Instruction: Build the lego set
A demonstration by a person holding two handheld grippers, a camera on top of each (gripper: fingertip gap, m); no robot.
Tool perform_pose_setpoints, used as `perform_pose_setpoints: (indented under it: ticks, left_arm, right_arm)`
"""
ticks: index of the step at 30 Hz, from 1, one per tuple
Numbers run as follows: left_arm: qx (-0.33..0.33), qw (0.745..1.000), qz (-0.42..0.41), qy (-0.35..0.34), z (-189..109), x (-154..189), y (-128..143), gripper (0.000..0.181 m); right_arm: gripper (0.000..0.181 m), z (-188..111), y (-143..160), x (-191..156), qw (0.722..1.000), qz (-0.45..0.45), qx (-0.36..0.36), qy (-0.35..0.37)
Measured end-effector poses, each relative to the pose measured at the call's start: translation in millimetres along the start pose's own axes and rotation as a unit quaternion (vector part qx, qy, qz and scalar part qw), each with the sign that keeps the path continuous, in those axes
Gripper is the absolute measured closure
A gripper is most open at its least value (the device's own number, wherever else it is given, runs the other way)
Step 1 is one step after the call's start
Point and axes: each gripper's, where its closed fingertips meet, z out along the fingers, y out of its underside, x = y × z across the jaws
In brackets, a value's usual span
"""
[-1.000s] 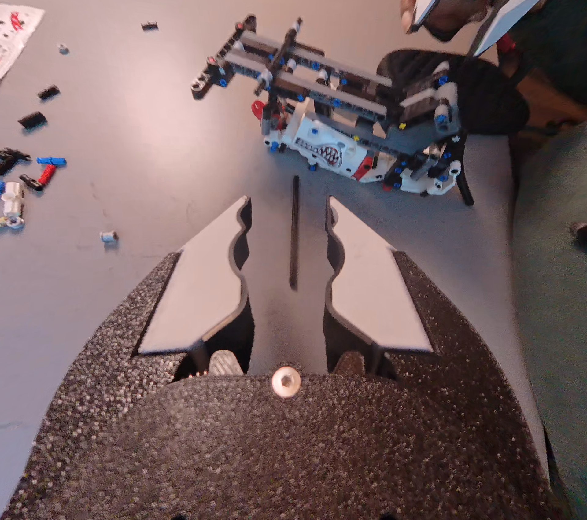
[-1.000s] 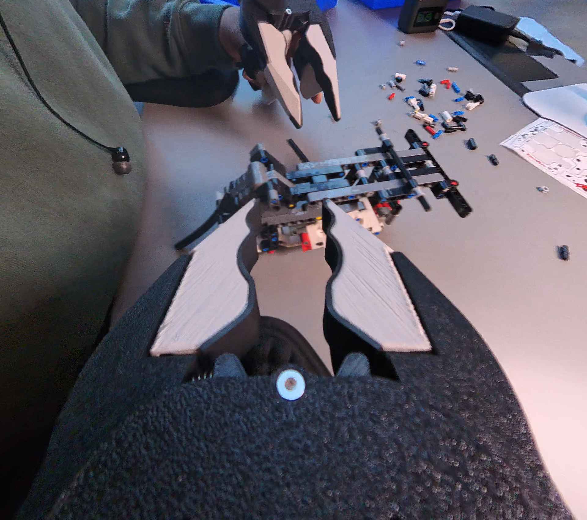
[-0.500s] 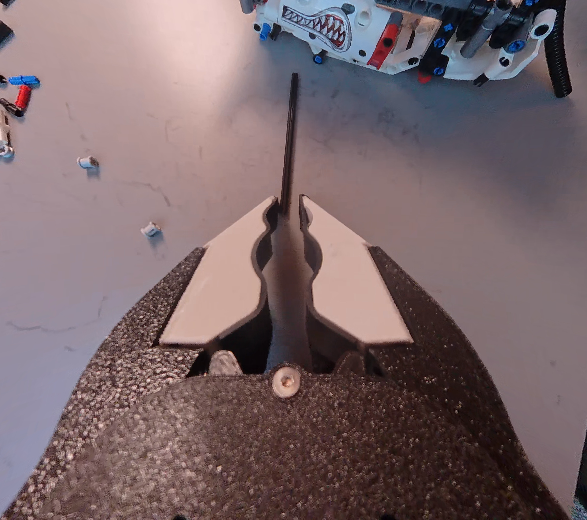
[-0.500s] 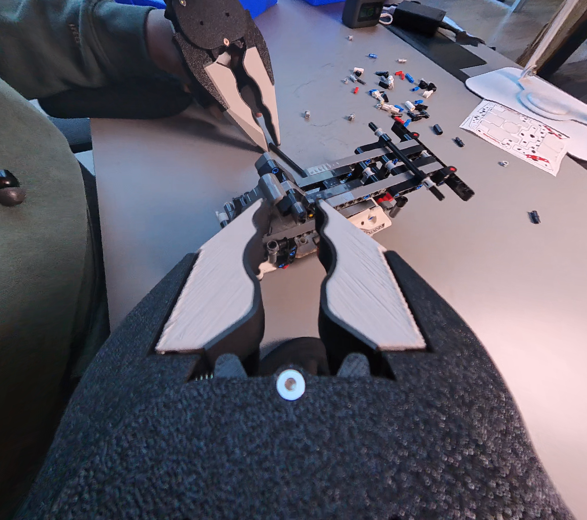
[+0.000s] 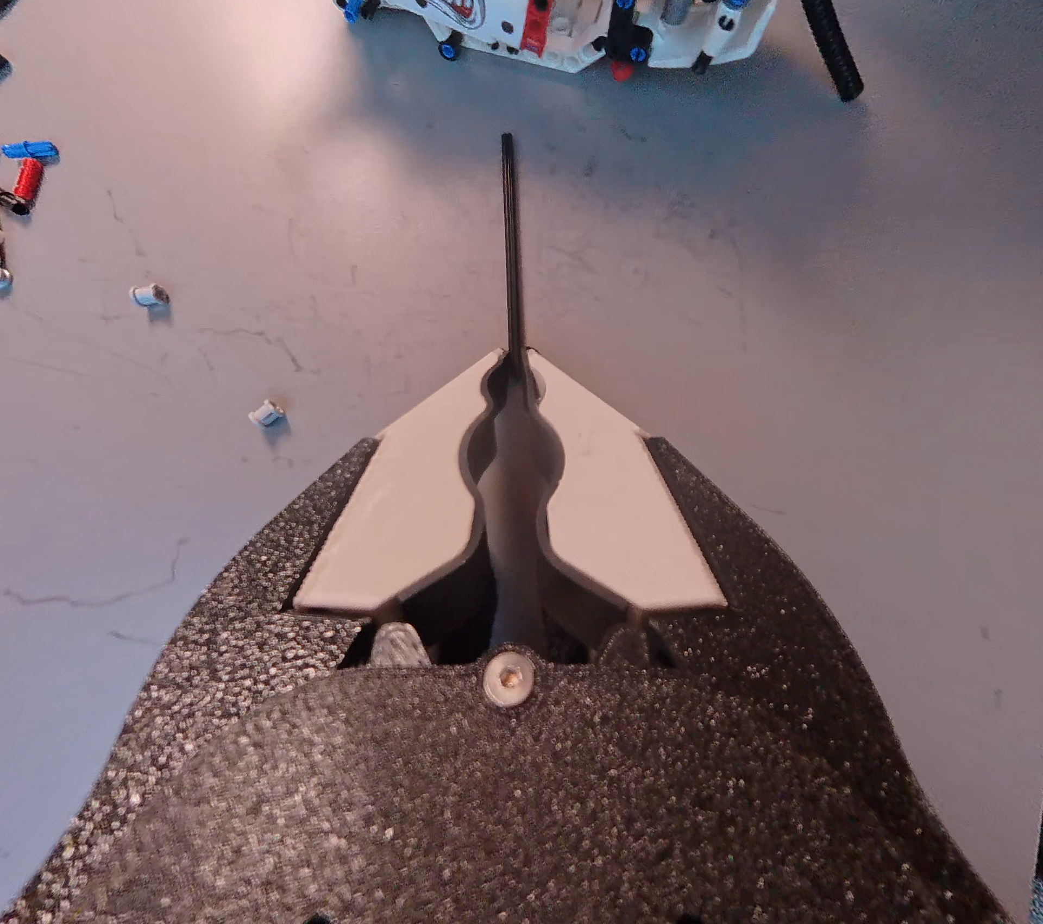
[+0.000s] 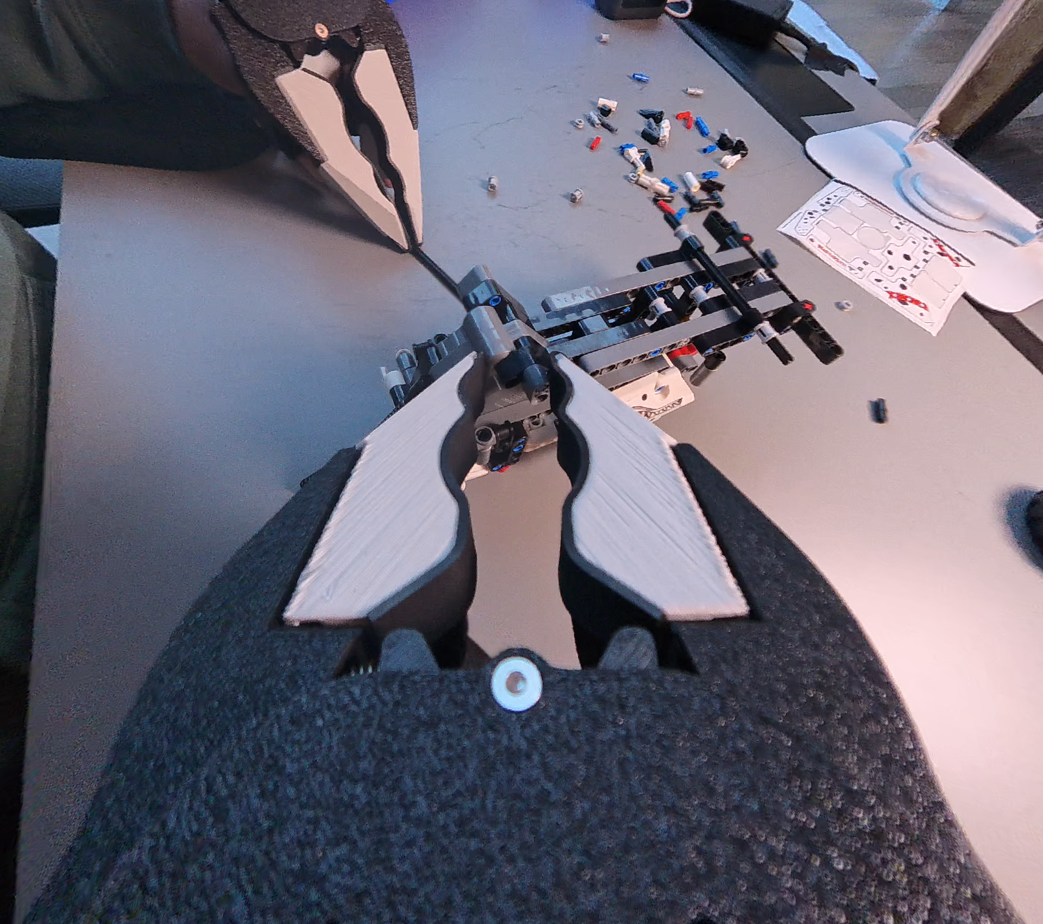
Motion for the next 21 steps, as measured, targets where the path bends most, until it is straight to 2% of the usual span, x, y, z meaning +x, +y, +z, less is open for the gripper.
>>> perform_pose_setpoints:
  ticks: [4,8,10,11,12,13,17,20,21]
  left_arm:
    - [0.005,1.000,-0.003,0.000,-0.1,-0.6,-0.2,0.178]
    - [0.011,1.000,0.004,-0.004,-0.1,-2.0,-0.4,0.178]
    - [0.012,1.000,0.007,-0.026,-0.3,-8.1,-0.5,0.178]
    - [0.014,1.000,0.005,-0.026,-0.2,-8.5,-0.6,0.178]
    - [0.017,1.000,0.003,-0.024,-0.4,-8.5,-0.8,0.178]
    - [0.021,1.000,0.002,-0.022,-0.9,-8.4,-1.5,0.177]
    - [0.029,0.999,-0.001,-0.014,-2.7,-6.5,-2.8,0.154]
    - [0.022,1.000,0.004,-0.008,-0.9,-3.8,-0.9,0.152]
    - [0.022,1.000,0.007,-0.010,-0.9,-3.6,-0.8,0.152]
  right_arm:
    - [0.159,0.7,2.4,22.6,1.000,0.009,0.002,0.025]
    - [0.156,-1.6,1.4,31.2,0.998,0.020,-0.006,0.063]
    - [0.144,-2.4,2.8,36.1,0.992,0.068,-0.022,0.101]
    - [0.133,-2.0,4.3,36.7,0.985,0.122,-0.030,0.115]
    - [0.113,0.5,4.4,31.7,0.978,0.172,-0.032,0.112]
    - [0.106,3.1,4.1,24.3,0.973,0.203,-0.031,0.107]
    - [0.102,17.1,11.1,13.3,0.964,0.218,-0.044,0.145]
    - [0.110,28.1,15.8,13.3,0.963,0.230,-0.047,0.132]
    - [0.120,28.9,17.6,15.6,0.965,0.222,-0.052,0.131]
